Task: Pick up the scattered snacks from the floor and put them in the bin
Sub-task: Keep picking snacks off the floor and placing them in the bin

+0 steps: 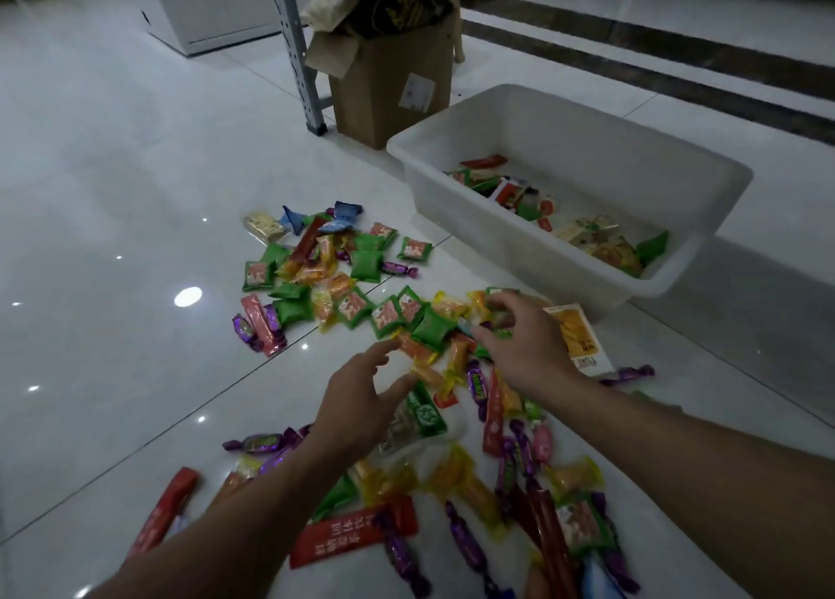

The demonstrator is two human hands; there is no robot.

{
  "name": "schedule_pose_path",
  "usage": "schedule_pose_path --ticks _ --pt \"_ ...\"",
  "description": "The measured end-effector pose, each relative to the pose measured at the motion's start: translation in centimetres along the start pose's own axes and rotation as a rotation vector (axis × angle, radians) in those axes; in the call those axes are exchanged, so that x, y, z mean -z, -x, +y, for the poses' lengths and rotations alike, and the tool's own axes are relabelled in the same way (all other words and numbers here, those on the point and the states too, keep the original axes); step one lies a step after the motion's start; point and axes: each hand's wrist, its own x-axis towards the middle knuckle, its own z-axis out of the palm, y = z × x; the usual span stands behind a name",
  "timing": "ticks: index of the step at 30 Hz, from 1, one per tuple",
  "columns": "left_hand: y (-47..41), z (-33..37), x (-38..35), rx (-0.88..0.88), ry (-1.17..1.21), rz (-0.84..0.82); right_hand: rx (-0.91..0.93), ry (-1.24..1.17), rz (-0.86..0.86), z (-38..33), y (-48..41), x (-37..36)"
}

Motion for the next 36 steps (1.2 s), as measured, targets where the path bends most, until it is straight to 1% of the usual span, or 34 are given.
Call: schedule_pose_path --ticks 4,9,14,18,22,24,28,36 --pt "0.8 -2.4 -0.3 0.001 -0.075 -0.054 -0.024 0.077 -0.058 0.1 0.0 -1.5" --pt "0.3 -3.6 -0.9 -0.029 -0.269 -0.145 -0.047 0.274 -0.173 0.6 -0.1 -3.6" --pt "-0.2 -4.2 -1.9 -0.055 -0.395 -0.213 -0.004 0.410 -0.270 0.8 -0.4 -5.6" --pt "-0.4 -5.8 -2.7 -0.085 -0.584 -0.202 0.032 0.518 -0.303 1.1 -0.9 -7.3" --pt "-0.9 -5.9 -3.0 -0.070 -0.588 -0.183 0.054 0.576 -0.280 0.8 -1.3 -8.8" --pt "-0.9 -5.9 -3.1 -0.043 -0.569 -0.178 0.062 0.549 -0.290 0.9 -1.5 -9.6" --pt "-0.6 -6.2 -3.4 -0.018 -0.522 -0.158 0.061 0.375 -0.294 1.6 -2.0 -9.9" --pt "-0.5 -5.2 -2.7 0.024 -0.521 -0.146 0.106 0.200 -0.218 3.1 -1.8 -7.8"
